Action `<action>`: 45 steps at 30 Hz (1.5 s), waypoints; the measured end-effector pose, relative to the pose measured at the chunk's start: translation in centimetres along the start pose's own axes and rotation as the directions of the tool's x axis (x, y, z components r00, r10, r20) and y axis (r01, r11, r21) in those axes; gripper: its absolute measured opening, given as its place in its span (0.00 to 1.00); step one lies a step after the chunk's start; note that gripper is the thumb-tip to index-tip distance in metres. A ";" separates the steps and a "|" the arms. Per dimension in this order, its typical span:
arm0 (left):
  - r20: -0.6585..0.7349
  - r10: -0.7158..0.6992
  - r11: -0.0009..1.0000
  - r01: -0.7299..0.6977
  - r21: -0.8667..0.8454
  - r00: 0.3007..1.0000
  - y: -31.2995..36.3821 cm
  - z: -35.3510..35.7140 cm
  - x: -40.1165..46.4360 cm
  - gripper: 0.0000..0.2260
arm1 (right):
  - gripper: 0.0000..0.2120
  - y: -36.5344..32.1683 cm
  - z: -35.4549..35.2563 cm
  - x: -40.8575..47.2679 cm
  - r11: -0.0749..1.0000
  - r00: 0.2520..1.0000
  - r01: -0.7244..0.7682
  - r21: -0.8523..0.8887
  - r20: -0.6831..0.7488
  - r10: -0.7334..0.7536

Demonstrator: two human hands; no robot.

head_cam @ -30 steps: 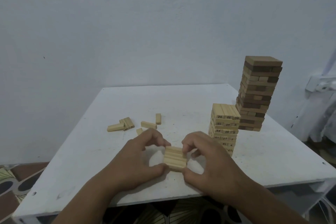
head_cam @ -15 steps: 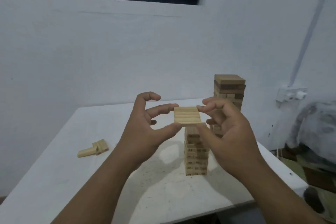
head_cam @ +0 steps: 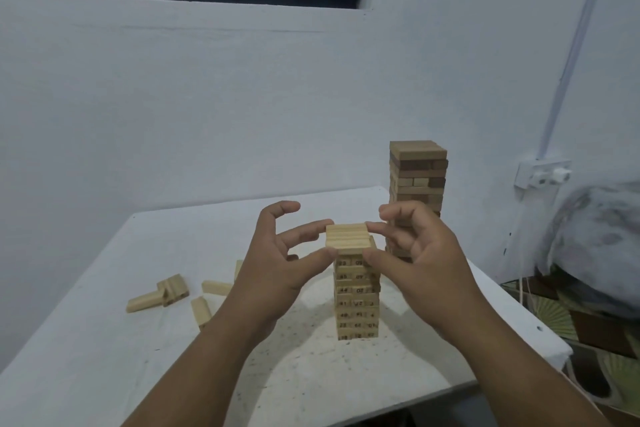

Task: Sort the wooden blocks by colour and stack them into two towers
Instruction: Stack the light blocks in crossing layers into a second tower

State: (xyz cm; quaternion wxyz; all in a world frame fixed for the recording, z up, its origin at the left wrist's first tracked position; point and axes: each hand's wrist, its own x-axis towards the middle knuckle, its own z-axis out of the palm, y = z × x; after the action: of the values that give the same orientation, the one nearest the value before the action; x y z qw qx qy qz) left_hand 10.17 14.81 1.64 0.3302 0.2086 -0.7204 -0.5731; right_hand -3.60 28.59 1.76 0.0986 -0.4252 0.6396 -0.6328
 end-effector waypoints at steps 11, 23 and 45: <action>-0.002 -0.009 1.000 0.009 0.028 1.000 -0.6 0.7 0.1 0.28 | 0.23 0.4 -0.6 0.3 0.998 0.998 -0.055 -0.022 -0.017 0.055; -0.002 0.007 0.999 -0.007 0.034 1.000 -0.3 -0.3 -0.4 0.37 | 0.21 0.1 -0.5 0.0 0.986 0.999 0.008 -0.167 -0.051 -0.016; -0.164 0.073 0.560 0.096 0.823 0.984 -7.2 -15.0 -6.8 0.03 | 0.18 5.2 20.4 3.2 0.618 0.815 0.374 -0.692 0.563 0.136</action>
State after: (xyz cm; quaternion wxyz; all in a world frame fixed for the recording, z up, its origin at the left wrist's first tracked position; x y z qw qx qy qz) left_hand 25.04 7.29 -5.05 0.2534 0.3943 -0.8707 -0.1491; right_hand 5.84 10.79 -5.24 0.0451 -0.6357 0.7573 -0.1425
